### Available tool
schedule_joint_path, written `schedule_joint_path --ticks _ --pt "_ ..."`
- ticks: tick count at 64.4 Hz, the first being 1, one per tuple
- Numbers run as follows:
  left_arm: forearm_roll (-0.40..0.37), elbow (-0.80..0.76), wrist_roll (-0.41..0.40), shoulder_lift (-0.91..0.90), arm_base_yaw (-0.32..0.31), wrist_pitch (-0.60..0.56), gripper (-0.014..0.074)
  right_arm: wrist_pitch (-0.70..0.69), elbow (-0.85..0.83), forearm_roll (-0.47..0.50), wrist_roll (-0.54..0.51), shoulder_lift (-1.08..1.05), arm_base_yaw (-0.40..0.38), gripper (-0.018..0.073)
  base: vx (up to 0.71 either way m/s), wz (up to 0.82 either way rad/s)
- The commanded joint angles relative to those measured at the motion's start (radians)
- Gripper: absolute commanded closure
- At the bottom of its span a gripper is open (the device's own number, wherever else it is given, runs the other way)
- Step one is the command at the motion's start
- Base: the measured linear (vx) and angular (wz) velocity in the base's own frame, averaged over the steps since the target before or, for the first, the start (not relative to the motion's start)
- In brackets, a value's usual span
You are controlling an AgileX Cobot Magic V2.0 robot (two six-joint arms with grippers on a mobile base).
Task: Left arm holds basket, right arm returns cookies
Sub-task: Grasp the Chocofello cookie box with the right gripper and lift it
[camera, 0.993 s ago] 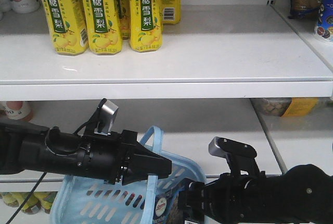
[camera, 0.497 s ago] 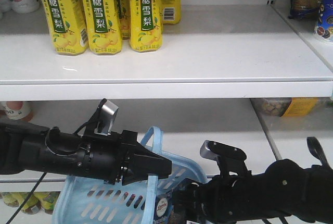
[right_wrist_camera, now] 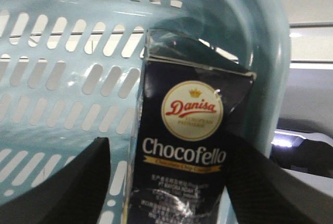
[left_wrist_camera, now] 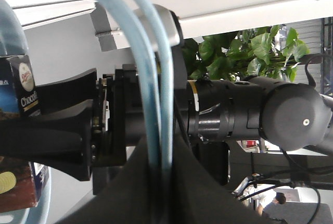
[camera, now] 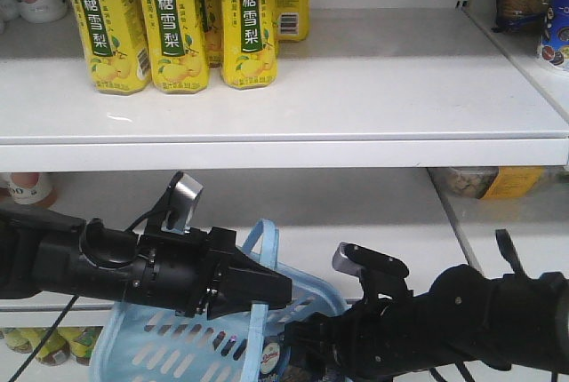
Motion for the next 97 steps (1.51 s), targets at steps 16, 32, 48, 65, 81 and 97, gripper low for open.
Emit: schedule_joint_path --ticks 16,32,48,65,81,97 --pt "-0.106 -0.028 0.034 -0.046 0.000 0.061 0.0603 -0.060 -0.016 0.004 -0.045 0.011 0.001 0.0179 0.00 0.00" --pt "-0.106 -0.028 0.034 -0.046 0.000 0.061 0.0603 -0.051 -0.016 0.007 -0.047 0.011 0.001 0.0303 0.00 0.00" --pt "-0.106 -0.028 0.034 -0.046 0.000 0.061 0.0603 -0.037 -0.016 0.007 -0.051 0.011 0.001 0.0358 0.00 0.00" --pt "-0.106 -0.028 0.034 -0.046 0.000 0.061 0.0603 -0.018 -0.016 0.014 -0.076 0.001 0.001 0.0356 0.00 0.00" --pt "-0.106 -0.028 0.034 -0.046 0.000 0.061 0.0603 -0.011 -0.014 0.013 -0.097 -0.053 0.001 0.0356 0.00 0.00" --pt "-0.106 -0.028 0.034 -0.046 0.000 0.061 0.0603 -0.012 -0.014 -0.003 -0.097 -0.136 0.001 0.0356 0.00 0.00"
